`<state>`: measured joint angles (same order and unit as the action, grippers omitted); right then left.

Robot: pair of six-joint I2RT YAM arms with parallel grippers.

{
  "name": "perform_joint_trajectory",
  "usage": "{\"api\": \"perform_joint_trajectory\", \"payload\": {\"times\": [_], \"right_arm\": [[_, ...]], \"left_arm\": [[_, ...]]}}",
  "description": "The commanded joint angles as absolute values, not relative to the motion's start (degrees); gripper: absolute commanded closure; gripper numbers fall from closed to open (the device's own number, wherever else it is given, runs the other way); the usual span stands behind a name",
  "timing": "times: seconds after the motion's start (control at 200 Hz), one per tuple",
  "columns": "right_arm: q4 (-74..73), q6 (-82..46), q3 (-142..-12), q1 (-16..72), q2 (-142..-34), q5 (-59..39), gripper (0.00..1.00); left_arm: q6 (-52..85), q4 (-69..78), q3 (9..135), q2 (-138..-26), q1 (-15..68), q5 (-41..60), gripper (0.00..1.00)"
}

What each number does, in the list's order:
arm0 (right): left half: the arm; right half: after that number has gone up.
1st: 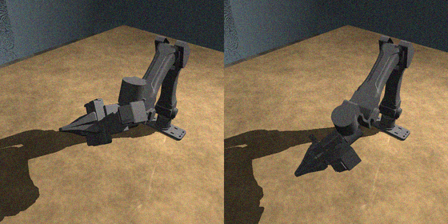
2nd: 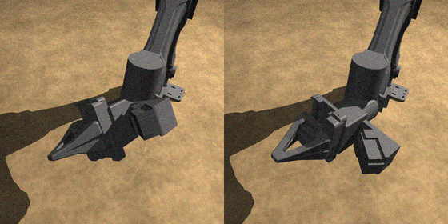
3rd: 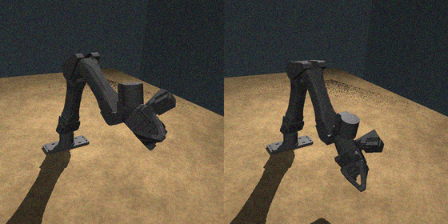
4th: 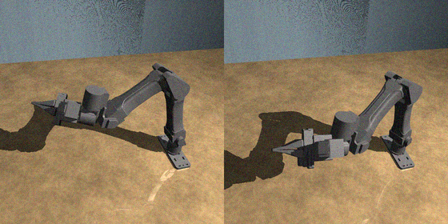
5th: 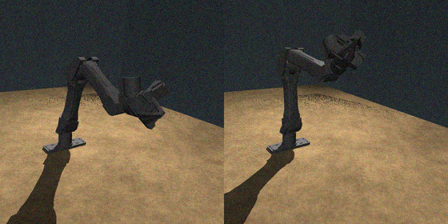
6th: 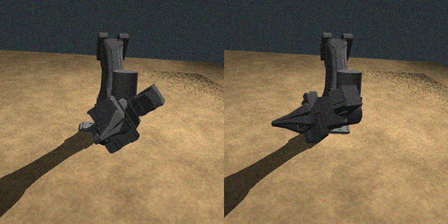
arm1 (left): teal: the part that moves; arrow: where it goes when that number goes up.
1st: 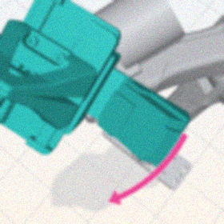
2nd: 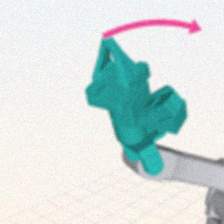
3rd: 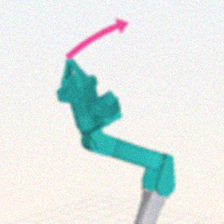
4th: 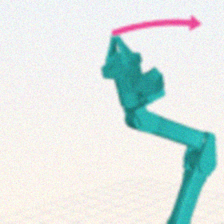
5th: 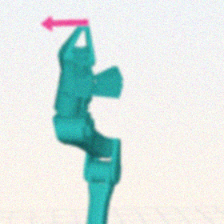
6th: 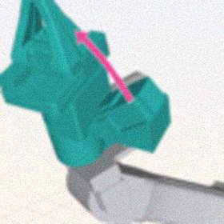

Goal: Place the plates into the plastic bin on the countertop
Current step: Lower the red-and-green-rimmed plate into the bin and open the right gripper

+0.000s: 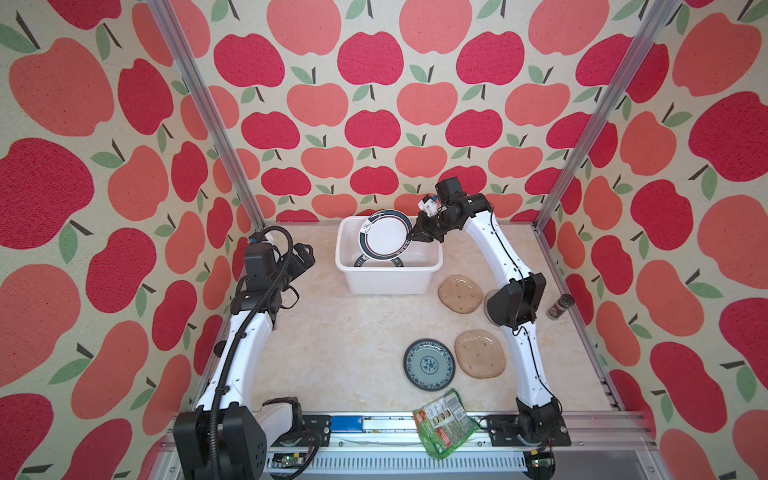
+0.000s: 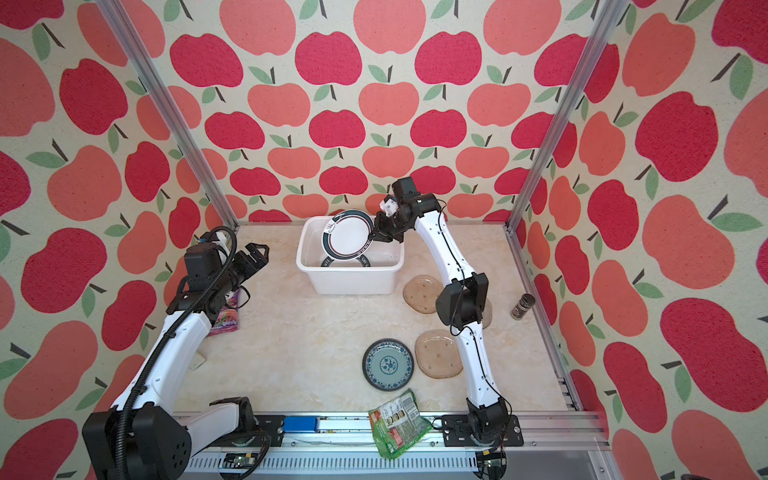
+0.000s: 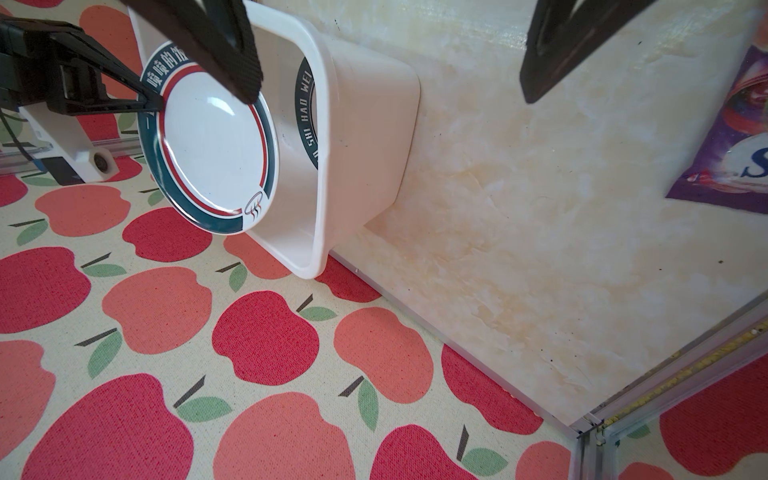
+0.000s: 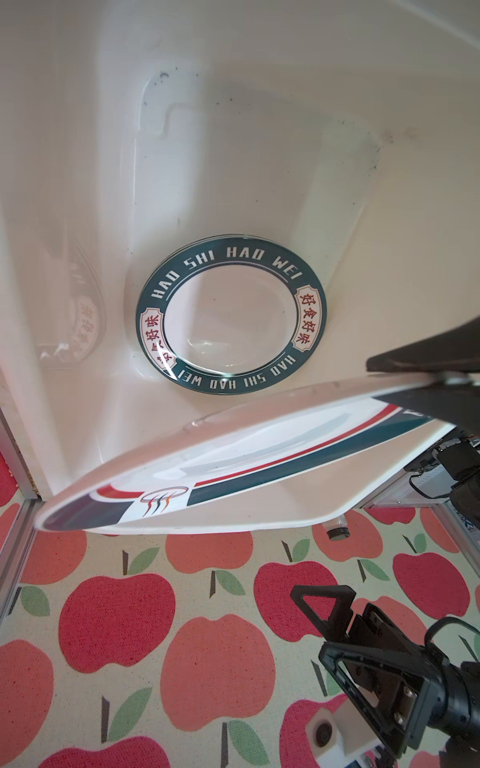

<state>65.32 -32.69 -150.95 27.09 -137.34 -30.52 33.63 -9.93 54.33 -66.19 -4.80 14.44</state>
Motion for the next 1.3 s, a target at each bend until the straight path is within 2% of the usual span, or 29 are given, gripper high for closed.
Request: {"api": "perform_joint_trajectory", "payload": {"times": [0.0, 0.25, 0.966, 1.096, 1.291], "right_arm": [[65.3, -33.6, -150.6, 28.1, -137.6, -32.7, 1.0], [65.4, -33.7, -149.7, 30.1, -140.3, -30.4, 1.0], [66.1, -35.7, -151.1, 28.9, -147.3, -22.2, 1.0], [67.9, -34.4, -151.3, 29.1, -147.4, -19.6, 0.78], [67.9, -34.3, -150.5, 28.9, -147.1, -19.7, 0.76]], "left_arm": [[33.9, -7.4, 53.5, -67.2, -5.3, 14.8, 0.01], [33.8, -7.0, 53.0, -68.9, -6.0, 15.7, 0.01], [33.8, -6.5, 53.0, -72.6, -7.0, 16.7, 0.0], [33.9, -6.3, 52.7, -72.6, -7.3, 16.7, 0.0], [34.0, -6.0, 52.5, -72.9, -7.5, 17.0, 0.0]]}}
